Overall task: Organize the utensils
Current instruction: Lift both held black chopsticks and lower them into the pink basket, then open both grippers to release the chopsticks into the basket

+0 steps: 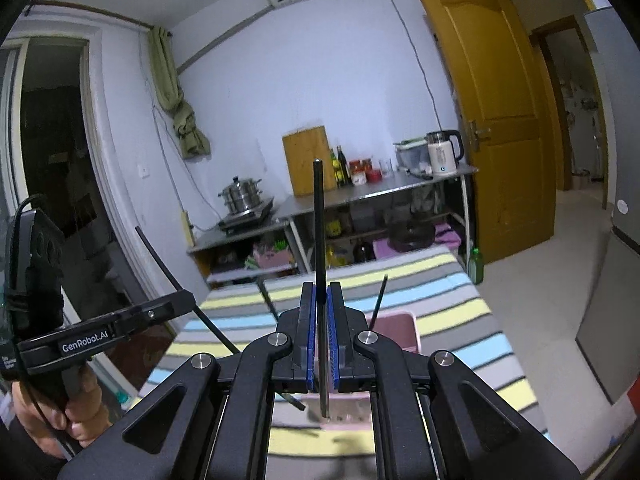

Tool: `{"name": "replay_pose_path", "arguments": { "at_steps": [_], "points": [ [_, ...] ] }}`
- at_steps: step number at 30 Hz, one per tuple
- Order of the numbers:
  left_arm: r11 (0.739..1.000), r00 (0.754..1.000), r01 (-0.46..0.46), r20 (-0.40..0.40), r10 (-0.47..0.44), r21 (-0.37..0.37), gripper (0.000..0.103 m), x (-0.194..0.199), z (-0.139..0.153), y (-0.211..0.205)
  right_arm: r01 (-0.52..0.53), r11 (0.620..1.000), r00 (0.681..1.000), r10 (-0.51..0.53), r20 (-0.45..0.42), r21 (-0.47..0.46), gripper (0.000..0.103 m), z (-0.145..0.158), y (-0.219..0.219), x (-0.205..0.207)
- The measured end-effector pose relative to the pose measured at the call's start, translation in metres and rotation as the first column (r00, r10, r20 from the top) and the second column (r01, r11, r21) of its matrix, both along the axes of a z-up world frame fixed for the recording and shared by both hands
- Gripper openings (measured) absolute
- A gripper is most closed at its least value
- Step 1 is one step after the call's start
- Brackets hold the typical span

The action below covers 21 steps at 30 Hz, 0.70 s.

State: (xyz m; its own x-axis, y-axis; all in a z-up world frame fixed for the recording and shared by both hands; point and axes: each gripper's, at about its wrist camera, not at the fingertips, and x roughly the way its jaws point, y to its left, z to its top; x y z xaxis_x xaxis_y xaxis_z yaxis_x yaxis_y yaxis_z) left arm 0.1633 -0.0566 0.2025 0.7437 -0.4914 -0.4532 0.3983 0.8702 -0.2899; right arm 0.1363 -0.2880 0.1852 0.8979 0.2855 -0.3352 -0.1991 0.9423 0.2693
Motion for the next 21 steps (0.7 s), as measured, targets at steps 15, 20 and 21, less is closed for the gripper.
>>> {"name": "replay_pose_path", "arguments": {
  "at_steps": [15, 20, 21],
  "points": [
    [1.0, 0.998, -0.029, -0.063, 0.029, 0.011, 0.006, 0.037, -0.04, -0.006, 0.047, 0.999, 0.999, -0.046, -0.025, 0.026, 0.006, -0.025, -0.009, 0.037],
    [0.999, 0.994, -0.029, -0.106, 0.031, 0.015, 0.006, 0.04, -0.059, -0.009, 0.036, 0.999, 0.996, -0.036, -0.082, 0.001, 0.006, -0.047, -0.002, 0.043],
    [0.999, 0.993, -0.028, -0.113, 0.03, 0.017, 0.006, 0.041, -0.062, -0.009, 0.032, 0.999, 0.995, -0.032, -0.094, -0.004, 0.006, -0.052, 0.0, 0.043]
  ]
}}
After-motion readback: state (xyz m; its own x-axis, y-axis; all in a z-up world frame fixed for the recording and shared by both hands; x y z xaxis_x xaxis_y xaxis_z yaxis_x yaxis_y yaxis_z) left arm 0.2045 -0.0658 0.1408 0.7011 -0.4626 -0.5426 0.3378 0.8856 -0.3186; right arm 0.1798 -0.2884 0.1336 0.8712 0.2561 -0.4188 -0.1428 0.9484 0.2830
